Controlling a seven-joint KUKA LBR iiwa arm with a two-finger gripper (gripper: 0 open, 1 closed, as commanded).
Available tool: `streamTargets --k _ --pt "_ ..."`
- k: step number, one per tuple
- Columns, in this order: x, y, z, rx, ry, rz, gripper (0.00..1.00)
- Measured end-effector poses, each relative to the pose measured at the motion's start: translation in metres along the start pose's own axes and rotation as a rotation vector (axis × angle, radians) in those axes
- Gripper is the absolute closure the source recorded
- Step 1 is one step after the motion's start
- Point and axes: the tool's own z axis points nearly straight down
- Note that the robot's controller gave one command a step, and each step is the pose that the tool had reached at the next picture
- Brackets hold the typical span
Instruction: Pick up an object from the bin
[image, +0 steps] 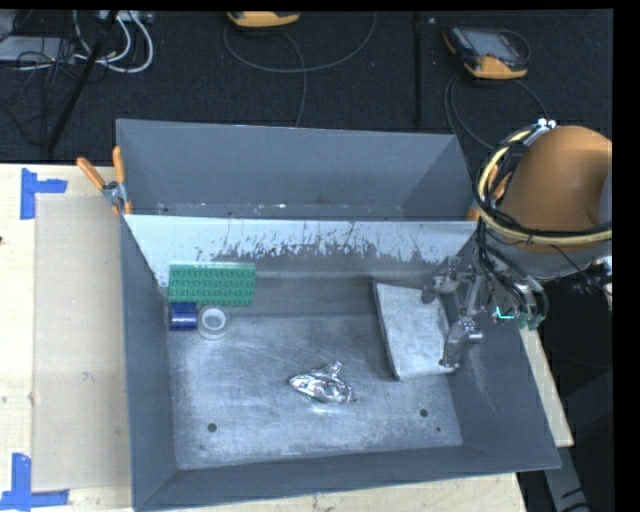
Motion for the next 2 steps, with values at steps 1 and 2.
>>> streamTargets --k 1,2 --pt "0.010 0.082 0.131 0.003 -0.010 -0.261 0.00" --pt "0.041 0.133 0.102 -0.002 -0.006 -0.028 0.00"
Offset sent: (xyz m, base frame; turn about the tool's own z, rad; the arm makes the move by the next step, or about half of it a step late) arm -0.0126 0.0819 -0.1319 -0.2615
